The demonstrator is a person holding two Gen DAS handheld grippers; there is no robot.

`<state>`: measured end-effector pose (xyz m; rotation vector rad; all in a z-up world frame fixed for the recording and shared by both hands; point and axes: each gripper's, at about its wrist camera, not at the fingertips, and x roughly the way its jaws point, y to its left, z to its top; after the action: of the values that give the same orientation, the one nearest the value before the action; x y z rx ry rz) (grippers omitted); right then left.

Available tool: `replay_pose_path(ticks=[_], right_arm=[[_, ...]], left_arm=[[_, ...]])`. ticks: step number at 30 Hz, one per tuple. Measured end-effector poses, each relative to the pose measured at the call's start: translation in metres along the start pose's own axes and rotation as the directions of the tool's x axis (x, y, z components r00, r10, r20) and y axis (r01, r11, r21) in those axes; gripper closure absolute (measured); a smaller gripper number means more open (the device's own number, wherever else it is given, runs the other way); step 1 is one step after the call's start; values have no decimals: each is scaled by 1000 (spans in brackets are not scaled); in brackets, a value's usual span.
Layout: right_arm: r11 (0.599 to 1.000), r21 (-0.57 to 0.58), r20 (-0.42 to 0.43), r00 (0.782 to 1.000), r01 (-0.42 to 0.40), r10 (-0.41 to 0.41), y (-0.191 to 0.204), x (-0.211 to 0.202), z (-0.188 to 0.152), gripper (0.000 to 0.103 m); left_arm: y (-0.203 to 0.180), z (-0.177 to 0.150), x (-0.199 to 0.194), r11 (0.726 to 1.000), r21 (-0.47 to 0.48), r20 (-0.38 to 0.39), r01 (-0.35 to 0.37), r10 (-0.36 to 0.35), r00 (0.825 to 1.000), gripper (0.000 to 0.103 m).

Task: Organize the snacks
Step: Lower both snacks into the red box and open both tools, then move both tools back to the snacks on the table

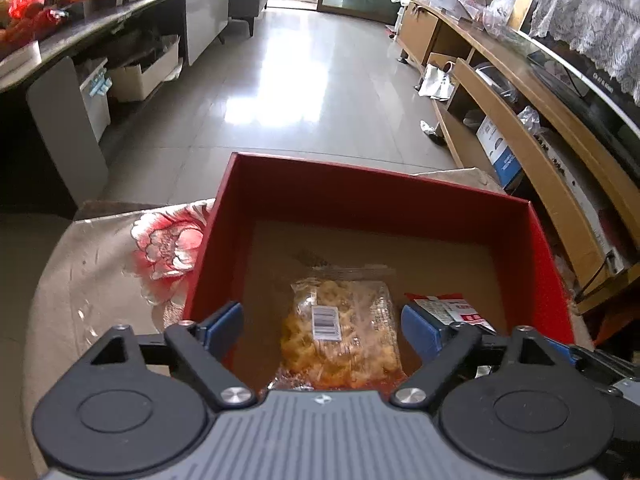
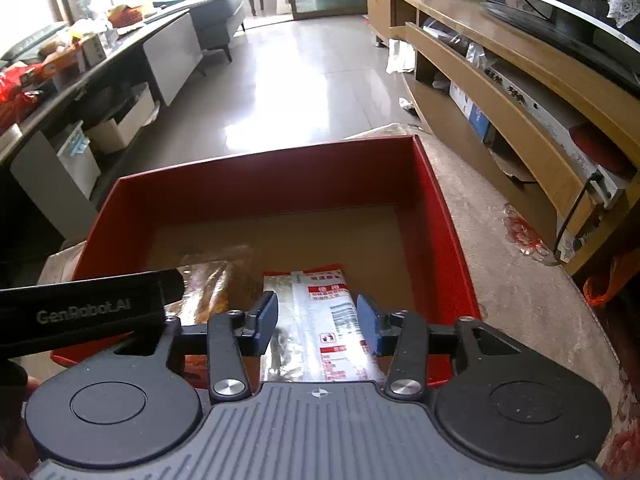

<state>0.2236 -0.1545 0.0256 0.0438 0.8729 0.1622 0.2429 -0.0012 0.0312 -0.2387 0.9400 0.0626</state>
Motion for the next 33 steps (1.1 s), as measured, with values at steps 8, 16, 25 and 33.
replay_pose_path(ticks=[8, 16, 25, 33], right_arm=[[999, 53, 47, 999, -11, 8, -15, -16, 4, 48], [1000, 27, 59, 998, -4, 2, -14, -29, -4, 45], [998, -60, 30, 1000, 8, -7, -2, -41, -25, 41], [996, -93, 6, 1000, 8, -7, 7, -50, -46, 40]], left_arm=[[-3, -7, -9, 998, 57, -3, -5, 5, 1000, 14], [0, -18, -25, 998, 70, 6, 8, -8, 1000, 14], [18, -37, -43, 998, 64, 2, 5, -5, 1000, 14], [35, -59, -56, 999, 37, -27, 18, -17, 999, 14]])
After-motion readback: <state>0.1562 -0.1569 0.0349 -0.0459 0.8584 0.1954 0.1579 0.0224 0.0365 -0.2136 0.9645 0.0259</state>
